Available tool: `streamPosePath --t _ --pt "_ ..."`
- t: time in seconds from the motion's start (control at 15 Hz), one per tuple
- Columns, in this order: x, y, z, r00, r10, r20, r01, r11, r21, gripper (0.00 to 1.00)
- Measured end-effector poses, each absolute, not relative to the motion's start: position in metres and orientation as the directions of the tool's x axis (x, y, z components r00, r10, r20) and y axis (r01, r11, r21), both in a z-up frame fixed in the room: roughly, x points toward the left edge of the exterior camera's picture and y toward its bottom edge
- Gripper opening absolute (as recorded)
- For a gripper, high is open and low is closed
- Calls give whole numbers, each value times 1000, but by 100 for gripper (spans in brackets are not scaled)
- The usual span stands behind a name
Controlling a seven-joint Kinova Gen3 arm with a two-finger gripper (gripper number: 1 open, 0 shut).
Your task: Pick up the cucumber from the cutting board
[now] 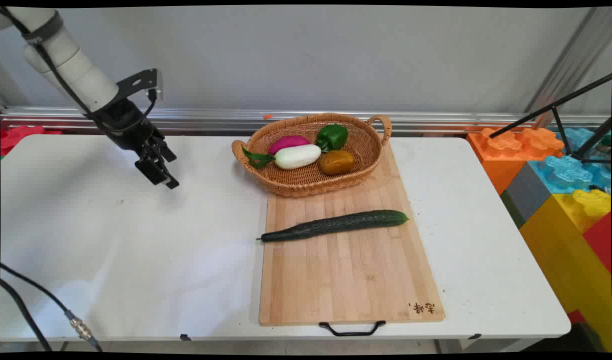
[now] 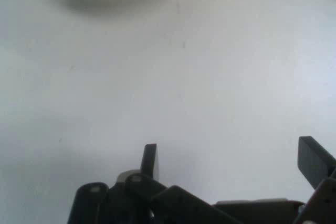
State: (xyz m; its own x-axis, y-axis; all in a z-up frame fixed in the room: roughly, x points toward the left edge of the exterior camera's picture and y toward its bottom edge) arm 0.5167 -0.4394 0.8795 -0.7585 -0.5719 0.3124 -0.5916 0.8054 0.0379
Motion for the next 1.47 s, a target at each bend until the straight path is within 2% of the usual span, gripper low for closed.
streamPosePath --t 0.27,0.8,1.47 --pt "482 -426 881 -758 -546 356 -569 821 49 100" --pt "353 -410 876 -753 -517 408 -550 834 40 100" --pt "272 -421 818 -736 -514 441 -559 828 33 100"
